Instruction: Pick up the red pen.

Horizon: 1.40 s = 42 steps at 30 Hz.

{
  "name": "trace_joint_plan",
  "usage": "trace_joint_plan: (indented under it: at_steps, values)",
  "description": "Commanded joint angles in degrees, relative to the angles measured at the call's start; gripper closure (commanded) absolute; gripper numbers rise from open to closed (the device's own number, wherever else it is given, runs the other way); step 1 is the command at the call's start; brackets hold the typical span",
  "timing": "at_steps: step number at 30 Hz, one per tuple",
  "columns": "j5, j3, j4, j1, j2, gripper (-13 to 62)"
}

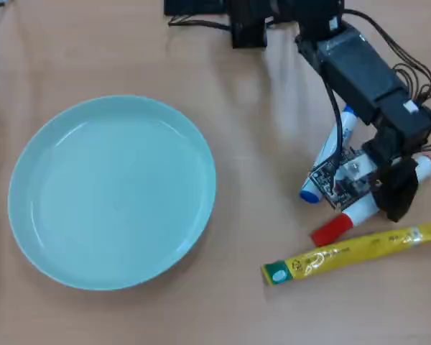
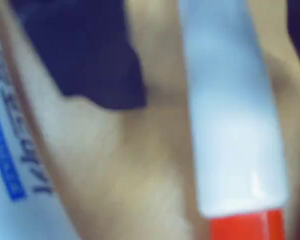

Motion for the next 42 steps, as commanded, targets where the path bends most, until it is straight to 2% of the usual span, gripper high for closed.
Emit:
trace_joint_plan:
  at_steps: [1,4,9,10,12,29,37,42]
  values:
    - [-0.35,-4.39,-1.58,-0.70,0.53,21.7]
    - [-0.18,-4.39,-2.55,-1.05,0.53,32.7]
    - [-0.18,-4.31,-4.83,-1.67,0.44,56.9]
    - [-0.18,-4.22,-4.83,-1.67,0.44,58.0]
    - [-0.18,-4.31,-4.92,-1.76,0.44,56.2]
    - [0.53,-4.31,-4.83,-2.81,0.88,56.2]
    - [12.22,-4.13,-2.29,-2.64,0.79,56.1]
    - [14.41,-3.60,-2.11,-2.46,1.67,56.1]
